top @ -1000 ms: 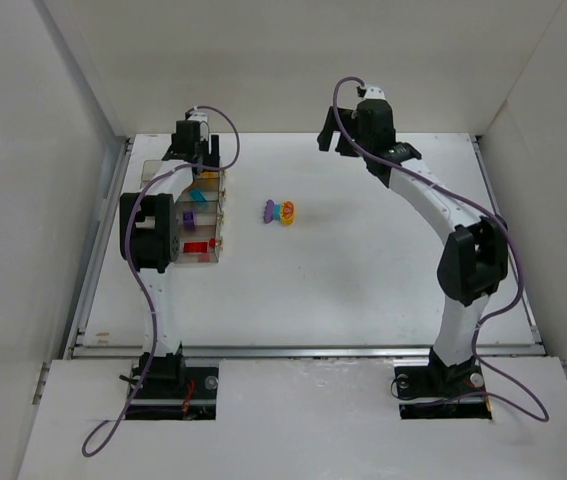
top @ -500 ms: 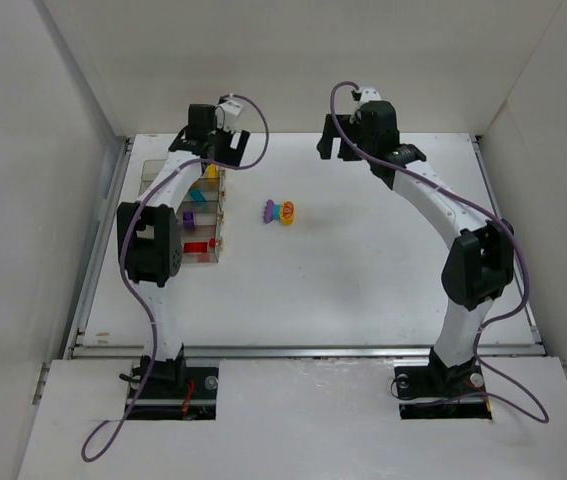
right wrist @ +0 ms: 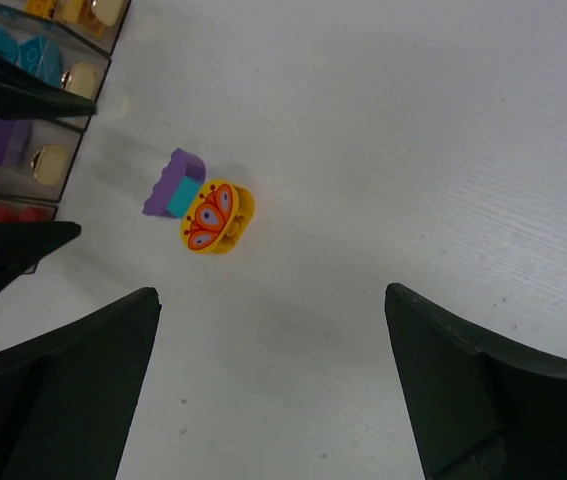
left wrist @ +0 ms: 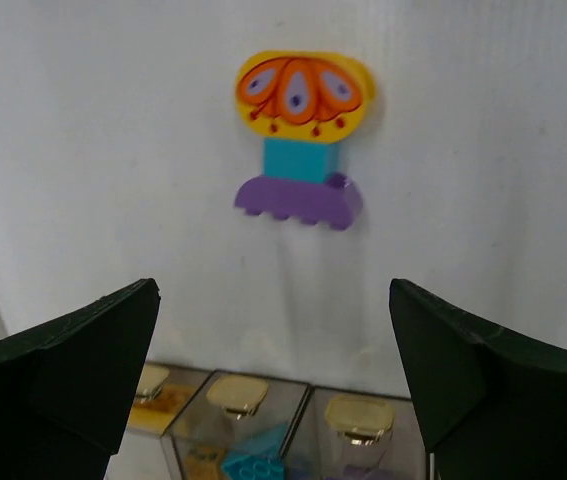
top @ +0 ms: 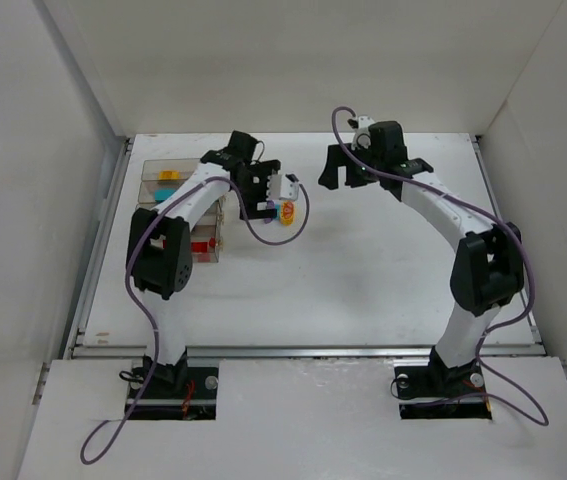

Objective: Sort the legos into containers by color

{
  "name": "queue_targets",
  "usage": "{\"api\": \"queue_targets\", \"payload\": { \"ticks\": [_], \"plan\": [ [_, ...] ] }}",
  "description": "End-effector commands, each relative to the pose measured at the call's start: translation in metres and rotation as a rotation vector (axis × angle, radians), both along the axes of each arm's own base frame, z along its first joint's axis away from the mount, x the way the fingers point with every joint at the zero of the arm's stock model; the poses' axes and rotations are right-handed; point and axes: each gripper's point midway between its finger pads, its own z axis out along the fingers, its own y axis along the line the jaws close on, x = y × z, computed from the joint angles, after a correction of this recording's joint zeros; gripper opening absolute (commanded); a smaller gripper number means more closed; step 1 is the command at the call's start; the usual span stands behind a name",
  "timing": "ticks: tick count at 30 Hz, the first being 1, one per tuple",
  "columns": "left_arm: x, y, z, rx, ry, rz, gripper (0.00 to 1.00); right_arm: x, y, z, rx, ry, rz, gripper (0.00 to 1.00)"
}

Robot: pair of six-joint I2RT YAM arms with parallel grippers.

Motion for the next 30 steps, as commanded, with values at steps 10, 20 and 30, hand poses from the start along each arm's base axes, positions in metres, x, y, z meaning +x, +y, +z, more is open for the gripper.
{"api": "queue_targets", "payload": {
  "ticks": [10,20,30],
  "plan": [
    [-0.018,-0.067,-0.034,-0.092,0.153,-0.006,0.95,-0.022,-0.008,0.046,0.019,-0.118,0.046,0.99],
    [0.006,-0.055,-0.045,-0.054,0.105,0.044,0.91,-0.018,-0.003,0.052,0.025,-0.129,0.068,0.99],
    [0.013,-0.043,-0.071,0.036,0.057,0.009,0.83,-0.013,-0.005,0.043,0.015,-0.105,0.071,0.99]
  ]
}}
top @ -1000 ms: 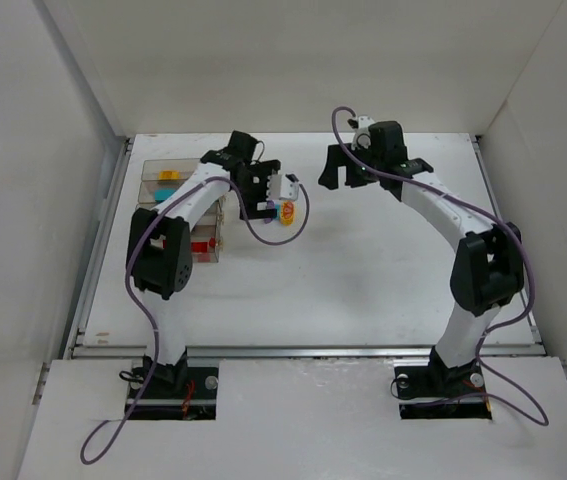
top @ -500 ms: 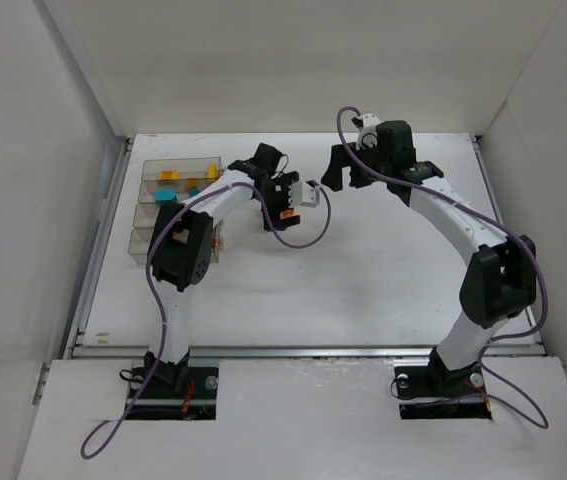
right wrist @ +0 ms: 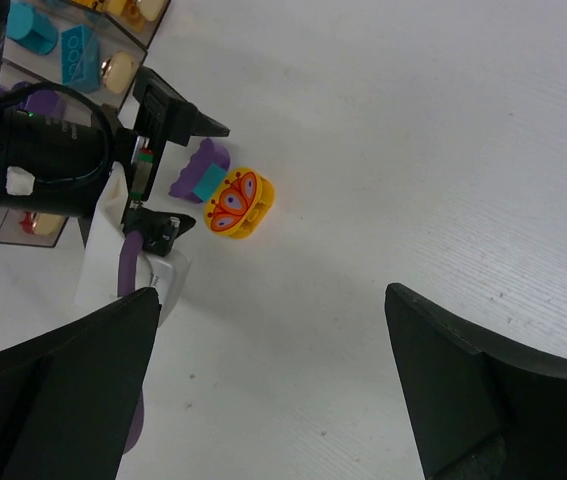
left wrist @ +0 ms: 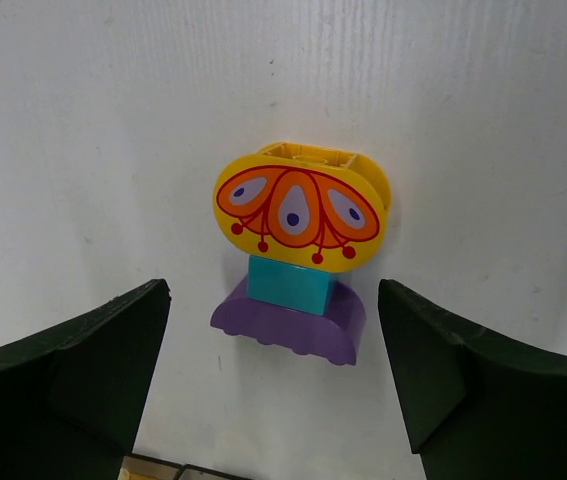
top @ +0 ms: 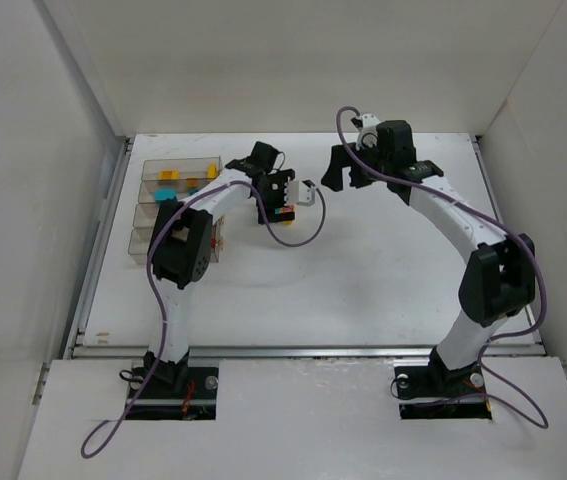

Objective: Sort the legos into containers by color

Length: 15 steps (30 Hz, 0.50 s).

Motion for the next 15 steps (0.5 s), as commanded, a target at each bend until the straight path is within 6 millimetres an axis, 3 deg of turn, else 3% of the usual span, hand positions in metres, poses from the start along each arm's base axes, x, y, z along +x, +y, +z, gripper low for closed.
{"api": "queue_targets", "payload": {
  "ticks": [1,7,10,13,15],
  "plan": [
    [0.009,0.002,-0.007,0.028,-0.043,-0.015,0.81,0.011,0.000,0.020,0.011,-0.051,0.013,0.99],
    [0.008,0.002,-0.018,0.039,-0.033,-0.025,0.70,0.014,0.003,0.017,0.012,-0.041,0.021,0.99],
    [0.008,0.003,-0.024,0.046,-0.027,-0.033,0.52,0.018,0.004,0.020,0.014,-0.048,0.021,0.99],
    [0.006,0.002,-0.029,0.043,-0.014,-0.038,0.27,0.018,0.006,0.018,0.016,-0.038,0.029,0.99],
    [0.007,-0.001,-0.028,0.027,-0.014,-0.031,0.20,0.016,0.005,0.017,0.013,-0.029,0.029,0.99]
  ]
}}
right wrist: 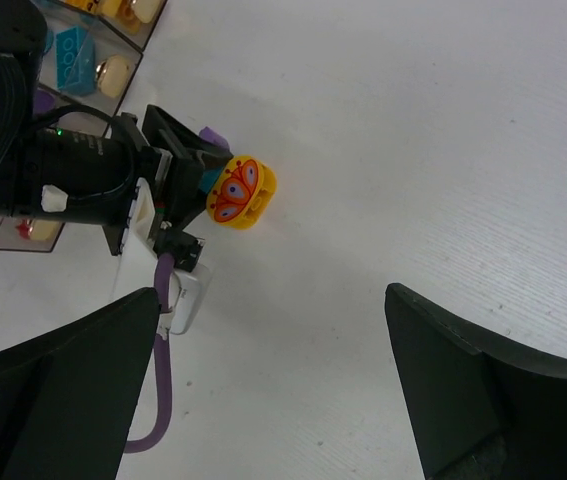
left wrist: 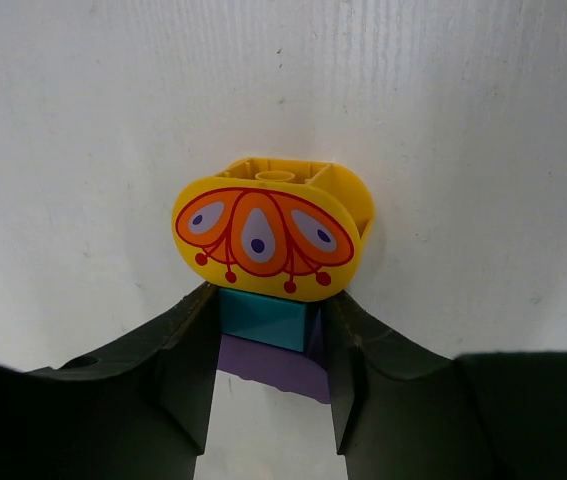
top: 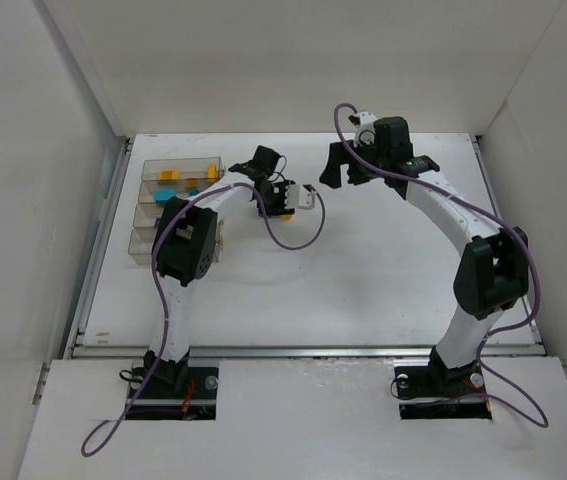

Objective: Sort the legos into containers by color

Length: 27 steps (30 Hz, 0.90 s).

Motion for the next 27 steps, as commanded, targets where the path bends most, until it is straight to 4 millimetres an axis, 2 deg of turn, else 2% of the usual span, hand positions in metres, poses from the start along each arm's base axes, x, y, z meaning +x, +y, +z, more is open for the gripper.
{"api": "queue_targets", "payload": {
  "ticks": [1,4,5,7,10,11,13,14,16,19,20,21,22,27],
  "plan": [
    [-0.006,-0.003,-0.006,-0.020,0.035,0.007,0.12,0.006,0.004,0.015,0.011,-0.040,0.034,0.99],
    [-0.001,-0.008,0.002,-0.062,0.025,0.047,0.02,0.006,0.003,0.019,0.023,-0.038,0.044,0.99],
    [0.001,-0.010,0.003,-0.075,0.026,0.066,0.00,0.008,-0.001,0.025,0.036,-0.047,0.047,0.99],
    [0.007,-0.014,0.019,-0.129,0.011,0.128,0.00,0.012,-0.010,0.026,0.105,-0.008,0.040,0.99],
    [0.014,-0.022,0.051,-0.228,-0.011,0.211,0.00,0.023,-0.023,0.032,0.202,0.041,0.002,0.99],
    [0.016,-0.024,0.072,-0.267,-0.037,0.231,0.00,0.025,-0.027,0.042,0.238,0.032,0.014,0.99],
    [0.018,-0.031,0.101,-0.344,-0.054,0.261,0.00,0.027,-0.025,0.053,0.255,0.011,0.023,0.99],
    [0.021,-0.033,0.117,-0.379,-0.071,0.277,0.00,0.028,-0.027,0.052,0.248,0.008,0.010,0.99],
    [0.014,-0.039,0.147,-0.438,-0.079,0.304,0.00,0.030,-0.023,0.063,0.237,-0.017,0.010,0.99],
    [-0.003,-0.047,0.177,-0.483,-0.088,0.299,0.00,0.023,-0.008,0.068,0.274,-0.006,0.068,0.99],
    [-0.005,-0.046,0.182,-0.496,-0.092,0.303,0.00,0.024,-0.003,0.070,0.317,0.011,0.075,0.99],
    [-0.011,-0.050,0.184,-0.502,-0.086,0.298,0.00,0.023,0.001,0.064,0.337,0.047,0.090,0.99],
    [-0.017,-0.053,0.195,-0.518,-0.095,0.290,0.00,0.026,0.005,0.060,0.363,0.065,0.095,0.99],
    [-0.031,-0.063,0.201,-0.513,-0.090,0.267,0.00,0.013,0.034,0.051,0.421,0.132,0.218,0.99]
  ]
}}
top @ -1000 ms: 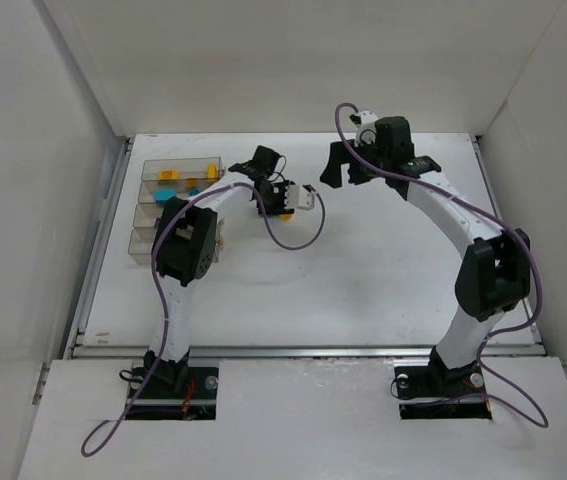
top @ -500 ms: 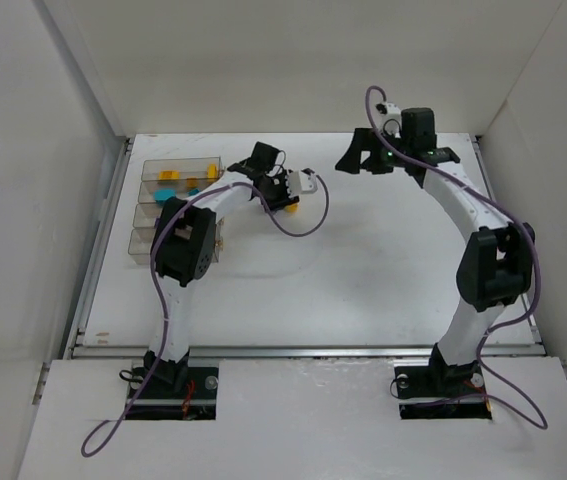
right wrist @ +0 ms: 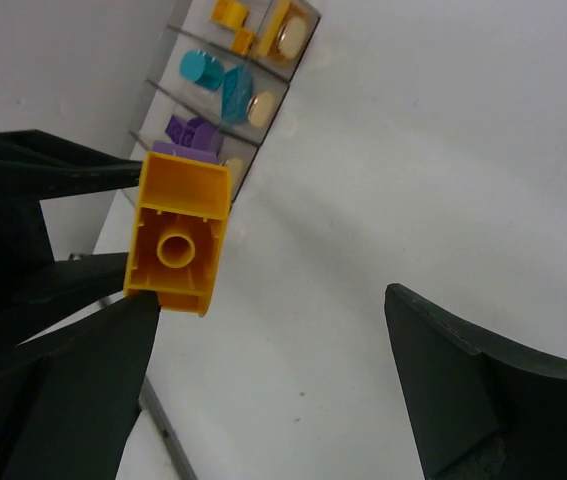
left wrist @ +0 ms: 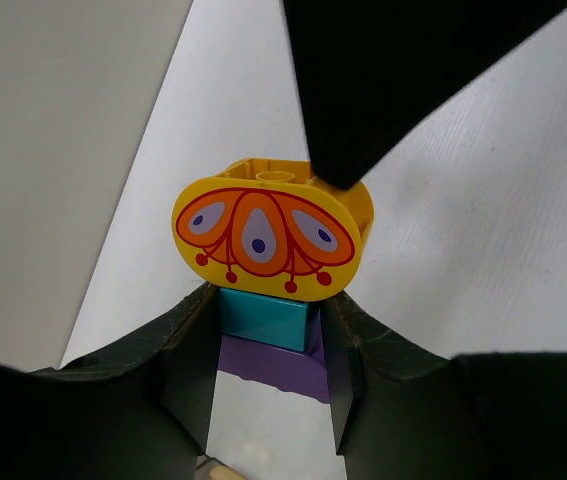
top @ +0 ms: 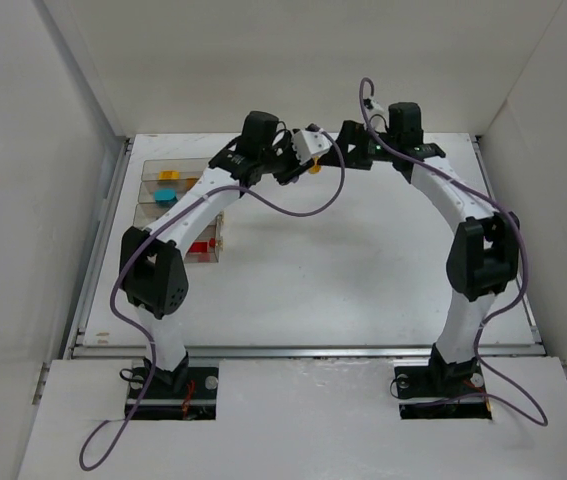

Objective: Sort the legos into containers by color

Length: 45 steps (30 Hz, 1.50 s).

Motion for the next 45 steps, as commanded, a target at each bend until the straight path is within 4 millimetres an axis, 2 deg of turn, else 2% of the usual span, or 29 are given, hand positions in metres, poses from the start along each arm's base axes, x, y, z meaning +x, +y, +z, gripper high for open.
{"api": "queue_targets", "payload": {
  "ticks": [1,6,7,9,11,12,15,17,20,27,30,32,33,36,37,39,40,44,45],
  "plan": [
    [-0.013,-0.009,0.005,-0.030,0.025,-0.014,0.00,-0.008,0.027,0.023,0.094,-0.030,0.123,0.99],
    [-0.016,-0.015,0.012,-0.030,0.003,-0.014,0.00,-0.008,0.031,0.024,0.092,-0.043,0.123,0.97],
    [-0.018,-0.019,0.016,-0.035,-0.004,-0.024,0.00,-0.008,0.032,0.030,0.100,-0.059,0.134,0.97],
    [-0.017,-0.018,0.015,-0.031,-0.007,-0.016,0.00,-0.010,0.033,0.030,0.101,-0.066,0.149,0.96],
    [-0.015,-0.017,0.017,-0.031,-0.018,-0.007,0.00,-0.011,0.032,0.039,0.097,-0.094,0.144,0.96],
    [-0.014,-0.017,0.017,-0.026,-0.024,-0.011,0.00,-0.009,0.028,0.023,0.074,-0.058,0.108,0.96],
    [-0.014,-0.015,0.013,-0.017,-0.019,-0.001,0.00,-0.003,0.010,0.019,0.044,-0.042,0.028,0.96],
    [-0.012,-0.011,0.013,-0.022,-0.012,0.013,0.00,-0.003,0.008,0.009,0.020,-0.033,0.022,0.95],
    [-0.012,-0.011,0.013,-0.027,-0.005,0.017,0.00,-0.001,-0.005,0.005,0.000,-0.021,-0.014,0.95],
    [-0.006,-0.008,0.013,-0.041,0.001,0.047,0.00,0.001,-0.027,0.027,0.026,-0.049,-0.062,0.95],
    [-0.005,-0.006,0.011,-0.027,0.000,0.052,0.00,-0.008,-0.017,0.039,0.087,-0.052,0.012,0.95],
    [-0.005,-0.006,0.011,-0.027,0.000,0.052,0.00,-0.010,-0.008,0.038,0.138,-0.022,0.078,0.95],
    [-0.005,-0.006,0.011,-0.027,0.000,0.052,0.00,-0.017,0.001,0.040,0.161,-0.013,0.148,0.95],
    [-0.005,-0.006,0.011,-0.027,0.000,0.052,0.00,-0.022,0.022,0.035,0.169,0.007,0.195,0.93],
    [-0.005,-0.006,0.011,-0.027,0.000,0.052,0.00,-0.024,0.027,0.039,0.170,-0.004,0.207,0.93],
    [-0.005,-0.006,0.011,-0.027,0.000,0.052,0.00,-0.024,0.036,0.031,0.168,0.013,0.224,0.93],
    [-0.003,-0.007,0.011,-0.027,0.000,0.052,0.00,-0.026,0.041,0.036,0.174,0.010,0.232,0.93],
    [-0.004,-0.006,0.009,-0.022,0.007,0.052,0.00,-0.014,0.039,0.038,0.162,0.000,0.181,0.93],
    [-0.005,-0.008,0.009,-0.026,0.010,0.045,0.00,-0.011,0.040,0.029,0.159,0.018,0.180,0.93]
  ]
}}
